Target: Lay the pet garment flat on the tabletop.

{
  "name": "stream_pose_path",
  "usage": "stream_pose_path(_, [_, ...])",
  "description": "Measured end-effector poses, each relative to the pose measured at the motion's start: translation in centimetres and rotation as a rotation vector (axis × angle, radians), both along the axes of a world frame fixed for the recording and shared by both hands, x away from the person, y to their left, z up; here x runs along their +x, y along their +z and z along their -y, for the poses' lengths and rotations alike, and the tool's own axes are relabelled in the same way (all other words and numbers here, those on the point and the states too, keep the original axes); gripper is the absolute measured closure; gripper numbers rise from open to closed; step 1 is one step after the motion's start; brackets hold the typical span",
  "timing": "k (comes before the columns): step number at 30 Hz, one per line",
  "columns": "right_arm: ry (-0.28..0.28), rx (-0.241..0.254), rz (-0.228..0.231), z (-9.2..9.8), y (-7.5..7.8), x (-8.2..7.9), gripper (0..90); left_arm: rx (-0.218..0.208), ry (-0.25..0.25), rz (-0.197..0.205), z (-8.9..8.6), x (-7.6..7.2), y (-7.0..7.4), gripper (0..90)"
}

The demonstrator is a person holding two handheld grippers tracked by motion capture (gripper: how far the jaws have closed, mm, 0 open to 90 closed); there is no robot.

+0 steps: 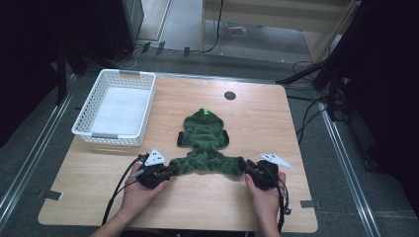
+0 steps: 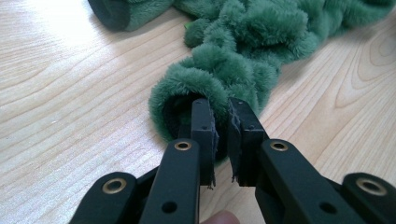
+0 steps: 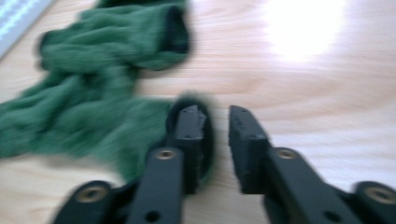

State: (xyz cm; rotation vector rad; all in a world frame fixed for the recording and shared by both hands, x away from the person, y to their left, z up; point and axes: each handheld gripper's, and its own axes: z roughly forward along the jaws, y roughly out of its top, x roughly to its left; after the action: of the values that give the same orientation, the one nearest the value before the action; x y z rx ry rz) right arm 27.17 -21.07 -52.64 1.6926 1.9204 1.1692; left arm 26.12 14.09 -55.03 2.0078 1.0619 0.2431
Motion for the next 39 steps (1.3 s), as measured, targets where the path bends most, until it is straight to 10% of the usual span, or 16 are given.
stream_pose_path(4, [-0.101,0.019,0.063,1.4,1.3,-0.4,59.7,-0.027,-0.010,0.003,-0.3,0.0,0.2,75.7])
stream_pose_path(8, [-0.015,-0.033,0.181,-0.6,2.7,-1.0,58.2,-0.046,0.022,0.034,-0.5,0.0,0.9,64.7])
stream_pose_path(15, [0.213,-0.181,0.119,-6.8,-0.5,0.3,59.7,0.003,-0.002,0.007,0.3,0.1,0.3,70.1])
stream_pose_path(26, [0.177,-0.210,0.033,-4.8,-1.5,0.7,80.8,-0.014,-0.012,-0.038,-1.2,0.5,0.4,88.8])
stream_pose_path(34, [0.253,-0.095,0.133,-5.2,1.3,0.8,63.6,-0.121,0.018,0.044,-0.4,1.3,3.2,56.3])
stream_pose_path(39, [0.266,-0.139,0.035,-7.3,-0.3,3.5,58.1,-0.055,0.049,-0.003,4.2,3.9,3.0,52.1])
